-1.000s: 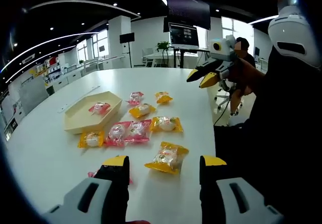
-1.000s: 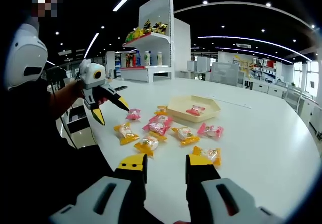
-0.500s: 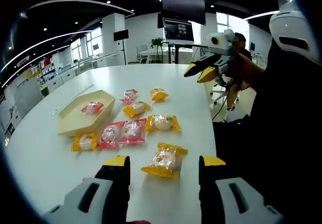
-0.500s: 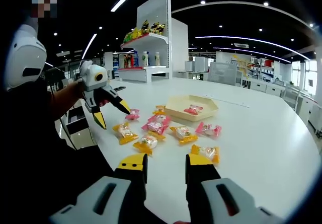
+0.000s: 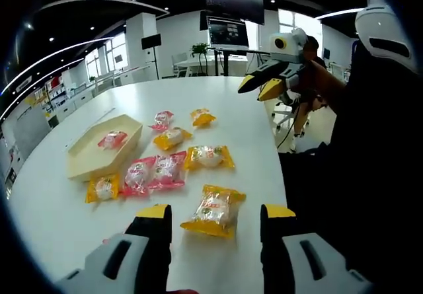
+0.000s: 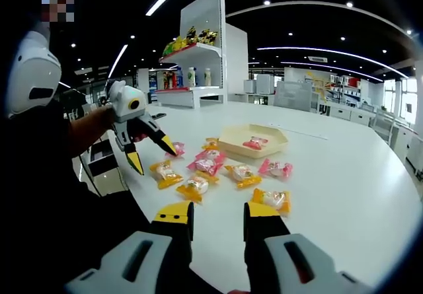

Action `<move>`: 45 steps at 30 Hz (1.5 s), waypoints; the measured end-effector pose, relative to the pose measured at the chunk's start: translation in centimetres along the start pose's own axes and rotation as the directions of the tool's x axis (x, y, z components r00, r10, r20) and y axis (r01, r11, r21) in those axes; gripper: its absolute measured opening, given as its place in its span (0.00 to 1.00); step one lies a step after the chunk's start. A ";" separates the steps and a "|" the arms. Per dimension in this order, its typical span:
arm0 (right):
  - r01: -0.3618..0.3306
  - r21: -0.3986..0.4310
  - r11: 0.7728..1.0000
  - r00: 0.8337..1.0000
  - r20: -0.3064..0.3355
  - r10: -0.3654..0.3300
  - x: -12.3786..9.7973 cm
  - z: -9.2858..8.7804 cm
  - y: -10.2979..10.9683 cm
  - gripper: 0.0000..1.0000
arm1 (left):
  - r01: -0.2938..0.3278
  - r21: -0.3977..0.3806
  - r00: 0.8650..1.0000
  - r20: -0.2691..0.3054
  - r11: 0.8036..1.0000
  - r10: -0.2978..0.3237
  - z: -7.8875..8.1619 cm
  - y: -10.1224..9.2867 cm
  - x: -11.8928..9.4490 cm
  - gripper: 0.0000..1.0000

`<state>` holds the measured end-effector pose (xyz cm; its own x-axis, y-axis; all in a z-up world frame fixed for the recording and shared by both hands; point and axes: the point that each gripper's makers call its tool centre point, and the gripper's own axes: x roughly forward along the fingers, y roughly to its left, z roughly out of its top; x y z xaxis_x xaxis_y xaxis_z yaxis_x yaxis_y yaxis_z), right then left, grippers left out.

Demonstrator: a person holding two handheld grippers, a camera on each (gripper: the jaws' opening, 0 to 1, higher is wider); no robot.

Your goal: Pick up the marshmallows scattered on the table and place them into the bowl on the table

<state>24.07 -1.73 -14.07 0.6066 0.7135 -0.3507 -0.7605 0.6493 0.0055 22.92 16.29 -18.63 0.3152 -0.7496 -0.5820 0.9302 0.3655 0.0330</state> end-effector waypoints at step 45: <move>0.036 0.022 0.999 0.999 -0.006 -0.035 -0.4 -0.6 -0.9 0.29 | 0.069 0.058 0.997 -0.049 0.996 -0.067 -0.9 -0.2 2.6 0.37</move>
<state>24.39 -2.80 -14.46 0.6317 0.6884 -0.3565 -0.7331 0.6799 0.0139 23.36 14.76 -20.85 0.2429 -0.7441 -0.6223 0.9592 0.2800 0.0396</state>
